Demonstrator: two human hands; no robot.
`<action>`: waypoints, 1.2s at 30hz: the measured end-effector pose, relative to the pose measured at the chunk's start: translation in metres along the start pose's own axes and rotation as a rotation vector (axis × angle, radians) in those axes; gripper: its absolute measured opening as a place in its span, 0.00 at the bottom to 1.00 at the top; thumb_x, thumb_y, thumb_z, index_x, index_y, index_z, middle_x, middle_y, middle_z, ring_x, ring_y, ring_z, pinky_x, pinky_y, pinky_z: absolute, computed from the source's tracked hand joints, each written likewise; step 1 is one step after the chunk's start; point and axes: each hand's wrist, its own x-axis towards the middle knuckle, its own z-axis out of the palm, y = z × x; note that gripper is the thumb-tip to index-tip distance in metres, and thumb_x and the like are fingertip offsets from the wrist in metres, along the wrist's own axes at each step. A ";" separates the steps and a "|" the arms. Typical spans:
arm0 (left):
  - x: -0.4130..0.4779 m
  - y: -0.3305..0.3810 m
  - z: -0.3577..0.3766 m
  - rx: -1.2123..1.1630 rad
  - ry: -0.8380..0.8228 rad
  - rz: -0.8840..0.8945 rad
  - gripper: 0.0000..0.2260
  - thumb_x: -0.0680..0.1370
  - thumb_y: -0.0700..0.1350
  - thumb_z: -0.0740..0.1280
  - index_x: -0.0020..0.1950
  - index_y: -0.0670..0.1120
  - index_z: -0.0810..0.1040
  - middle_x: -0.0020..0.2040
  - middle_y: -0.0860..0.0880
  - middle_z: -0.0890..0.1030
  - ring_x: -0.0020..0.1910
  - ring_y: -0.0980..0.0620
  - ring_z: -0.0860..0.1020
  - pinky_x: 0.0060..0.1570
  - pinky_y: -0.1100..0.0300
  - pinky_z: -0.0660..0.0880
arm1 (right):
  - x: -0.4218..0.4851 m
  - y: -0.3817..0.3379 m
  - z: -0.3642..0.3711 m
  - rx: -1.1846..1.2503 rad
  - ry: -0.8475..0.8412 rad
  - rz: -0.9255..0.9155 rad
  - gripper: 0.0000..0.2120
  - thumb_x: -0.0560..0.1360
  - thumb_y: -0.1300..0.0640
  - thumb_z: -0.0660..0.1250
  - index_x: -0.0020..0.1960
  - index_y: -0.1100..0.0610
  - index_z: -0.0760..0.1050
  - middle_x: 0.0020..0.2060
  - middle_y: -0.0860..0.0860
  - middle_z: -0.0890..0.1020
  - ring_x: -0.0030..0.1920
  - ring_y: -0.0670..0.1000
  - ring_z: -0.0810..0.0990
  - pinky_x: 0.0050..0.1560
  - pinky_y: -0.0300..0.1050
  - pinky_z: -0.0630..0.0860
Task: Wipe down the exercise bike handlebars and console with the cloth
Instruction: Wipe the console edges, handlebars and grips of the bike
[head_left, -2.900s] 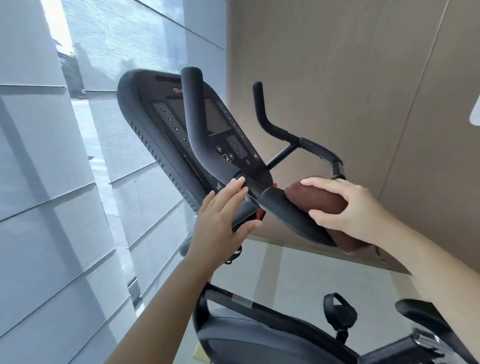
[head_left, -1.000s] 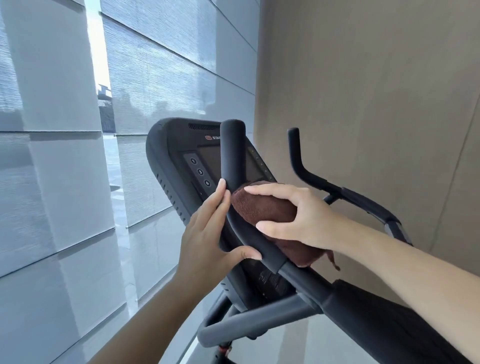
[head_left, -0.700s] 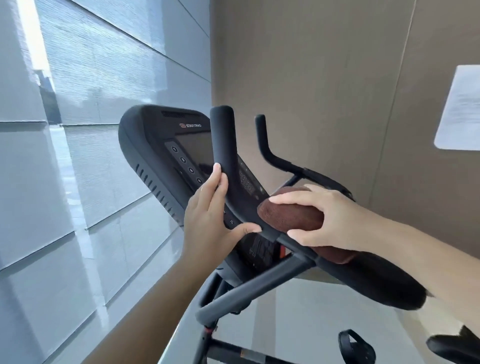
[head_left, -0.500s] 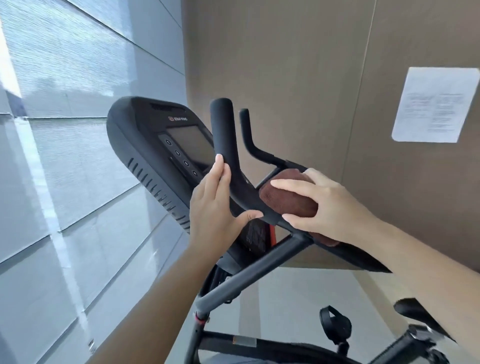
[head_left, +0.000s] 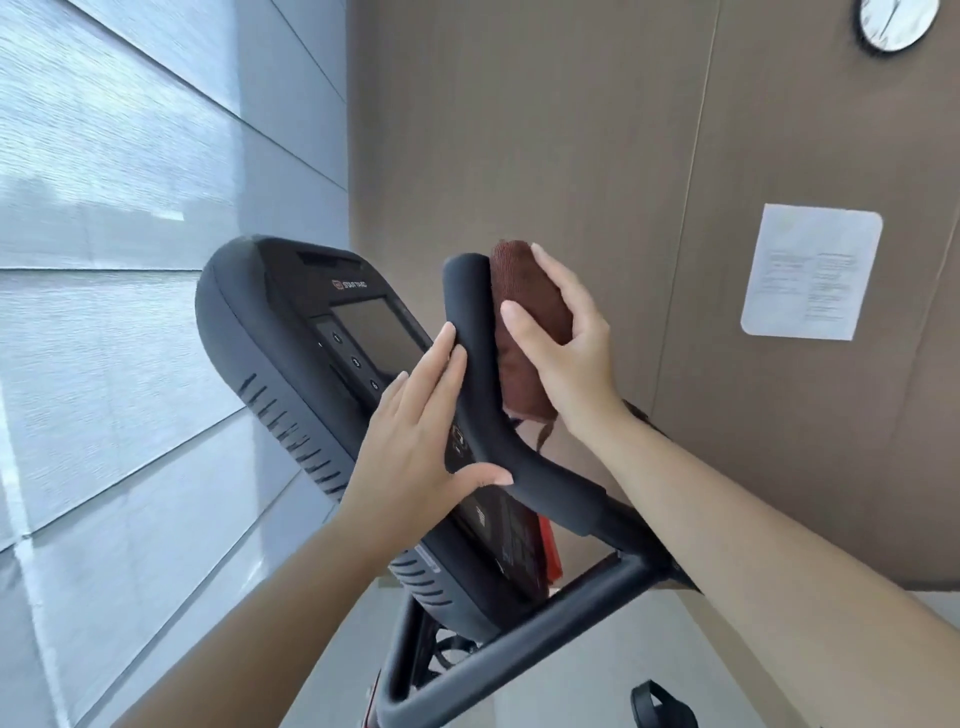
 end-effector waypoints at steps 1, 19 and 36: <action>0.001 -0.003 0.000 -0.009 -0.004 0.021 0.43 0.68 0.66 0.63 0.71 0.36 0.60 0.74 0.40 0.59 0.71 0.49 0.59 0.68 0.56 0.59 | 0.000 0.003 -0.001 0.010 -0.024 -0.003 0.23 0.72 0.61 0.69 0.66 0.51 0.70 0.61 0.41 0.74 0.62 0.36 0.72 0.61 0.30 0.67; 0.003 -0.016 0.011 -0.113 0.109 0.088 0.42 0.67 0.67 0.63 0.70 0.39 0.62 0.72 0.47 0.60 0.72 0.60 0.57 0.68 0.65 0.56 | -0.049 -0.012 -0.094 -0.698 -0.663 0.239 0.27 0.66 0.49 0.71 0.57 0.26 0.68 0.55 0.31 0.71 0.57 0.35 0.71 0.58 0.33 0.68; 0.007 -0.047 0.010 -0.313 0.114 0.283 0.37 0.71 0.64 0.62 0.68 0.37 0.69 0.70 0.42 0.67 0.64 0.48 0.69 0.62 0.50 0.65 | -0.040 -0.038 0.021 -0.672 0.162 -0.079 0.22 0.68 0.54 0.70 0.58 0.40 0.69 0.53 0.28 0.74 0.57 0.34 0.72 0.54 0.25 0.66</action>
